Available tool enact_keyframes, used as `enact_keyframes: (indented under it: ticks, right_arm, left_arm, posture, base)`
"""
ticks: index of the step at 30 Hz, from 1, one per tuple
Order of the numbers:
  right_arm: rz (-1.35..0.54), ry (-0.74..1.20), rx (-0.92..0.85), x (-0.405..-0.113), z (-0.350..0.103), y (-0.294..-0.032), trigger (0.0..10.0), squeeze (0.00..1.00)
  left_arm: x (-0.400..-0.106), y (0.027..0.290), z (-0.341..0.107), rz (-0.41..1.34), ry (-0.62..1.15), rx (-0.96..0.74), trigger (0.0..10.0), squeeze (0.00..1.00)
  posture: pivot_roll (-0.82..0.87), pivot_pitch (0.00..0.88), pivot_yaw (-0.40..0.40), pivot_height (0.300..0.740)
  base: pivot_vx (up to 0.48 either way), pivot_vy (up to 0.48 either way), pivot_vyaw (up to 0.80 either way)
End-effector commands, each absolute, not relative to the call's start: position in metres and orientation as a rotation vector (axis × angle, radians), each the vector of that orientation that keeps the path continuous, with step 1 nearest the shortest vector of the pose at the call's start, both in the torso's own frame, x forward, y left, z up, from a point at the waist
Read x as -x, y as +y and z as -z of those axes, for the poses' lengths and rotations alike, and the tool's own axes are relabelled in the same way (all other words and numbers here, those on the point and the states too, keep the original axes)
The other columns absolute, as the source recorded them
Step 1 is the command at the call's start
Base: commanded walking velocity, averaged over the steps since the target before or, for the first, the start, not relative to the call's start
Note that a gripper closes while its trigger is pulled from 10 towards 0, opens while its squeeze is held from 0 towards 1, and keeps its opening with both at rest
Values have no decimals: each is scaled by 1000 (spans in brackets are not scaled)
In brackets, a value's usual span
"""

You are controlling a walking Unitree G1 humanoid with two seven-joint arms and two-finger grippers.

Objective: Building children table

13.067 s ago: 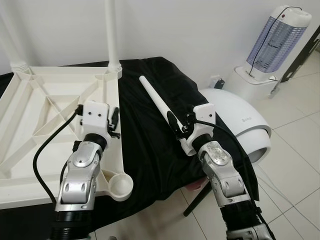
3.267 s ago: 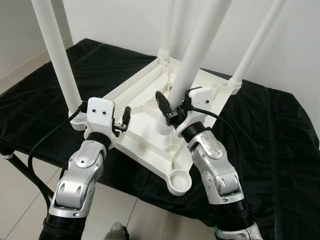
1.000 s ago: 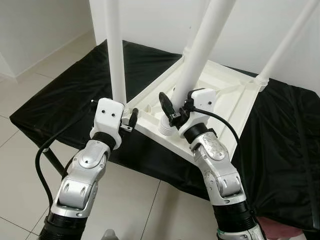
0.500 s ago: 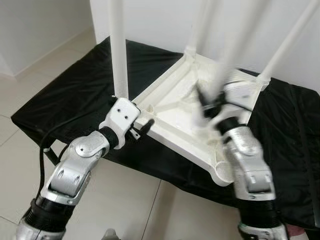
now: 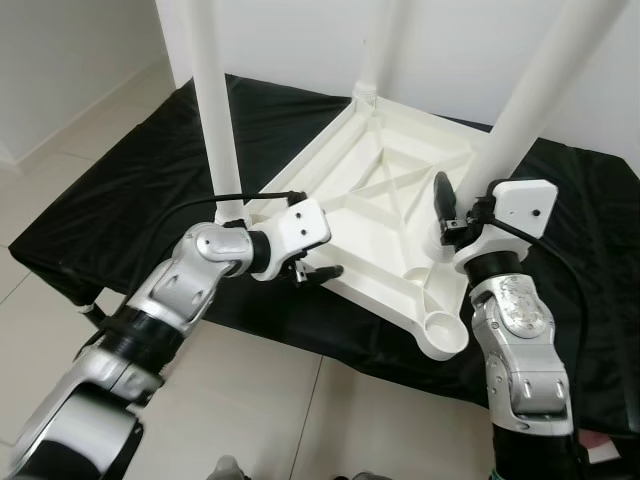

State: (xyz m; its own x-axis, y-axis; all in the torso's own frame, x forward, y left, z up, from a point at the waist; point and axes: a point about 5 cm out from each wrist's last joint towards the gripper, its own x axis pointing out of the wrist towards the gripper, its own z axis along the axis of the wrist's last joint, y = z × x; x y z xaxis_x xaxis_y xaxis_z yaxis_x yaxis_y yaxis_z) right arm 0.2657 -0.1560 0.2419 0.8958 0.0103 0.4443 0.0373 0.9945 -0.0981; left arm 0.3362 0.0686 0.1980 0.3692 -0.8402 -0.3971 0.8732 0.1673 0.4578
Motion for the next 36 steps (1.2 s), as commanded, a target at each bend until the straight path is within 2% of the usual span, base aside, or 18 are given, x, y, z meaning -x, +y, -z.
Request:
enact_keyframes:
  ticks: [1, 4, 5, 7, 9, 17, 23, 28, 29, 30, 32, 33, 36]
  right_arm:
    - [32, -477, 107, -261, -246, -156, 10000, 0]
    - [32, -477, 107, -261, -246, -156, 10000, 0]
    - [36, -493, 105, -260, -251, -155, 10000, 0]
    - [36, -493, 105, -260, -251, -155, 10000, 0]
    - [40, -496, 109, -259, -252, -154, 10000, 0]
    - [47, -483, 114, -257, -250, -155, 10000, 0]
    - [53, -481, 117, -256, -250, -155, 10000, 0]
    - [66, -481, 119, -255, -251, -157, 10000, 0]
    - [69, -480, 119, -254, -251, -158, 10000, 0]
    - [71, -480, 119, -254, -251, -158, 10000, 0]
    - [71, -480, 119, -254, -251, -158, 10000, 0]
    - [73, -479, 119, -253, -251, -158, 10000, 0]
    - [78, -476, 119, -252, -250, -158, 10000, 0]
  left_arm:
    - [-337, 62, -192, 1300, 92, -726, 10000, 0]
    - [-337, 62, -192, 1300, 92, -726, 10000, 0]
    - [-338, 54, -189, 1391, 125, -693, 10000, 0]
    - [-338, 54, -189, 1391, 125, -693, 10000, 0]
    - [-335, 41, -188, 1515, 134, -644, 10000, 0]
    - [-325, 23, -180, 1631, 124, -650, 10000, 0]
    - [-329, 6, -162, 1561, 155, -665, 10000, 0]
    - [-334, 3, -152, 1505, 195, -670, 9765, 0]
    - [-336, 6, -149, 1479, 207, -676, 7255, 0]
    - [-338, 8, -148, 1455, 218, -677, 3333, 0]
    - [-338, 8, -148, 1455, 218, -677, 3333, 0]
    - [-340, 11, -146, 1435, 226, -675, 0, 0]
    - [-346, 23, -146, 1401, 242, -662, 0, 0]
  posture:
    - [-40, 129, 22, 740]
    - [-40, 129, 22, 740]
    - [-55, 134, 29, 740]
    - [-55, 134, 29, 740]
    - [-62, 138, 31, 740]
    - [-71, 137, 36, 740]
    - [-88, 135, 46, 740]
    - [-91, 137, 48, 740]
    - [-96, 139, 54, 740]
    - [-98, 139, 55, 740]
    - [-98, 139, 55, 740]
    - [-98, 140, 56, 740]
    - [-95, 140, 56, 740]
  base:
    - [0, 0, 0]
    - [0, 0, 0]
    - [0, 0, 0]
    - [0, 0, 0]
    - [0, 0, 0]
    - [0, 0, 0]
    - [0, 0, 0]
    - [0, 0, 0]
    - [0, 0, 0]
    - [0, 0, 0]
    - [0, 0, 0]
    - [0, 0, 0]
    - [0, 0, 0]
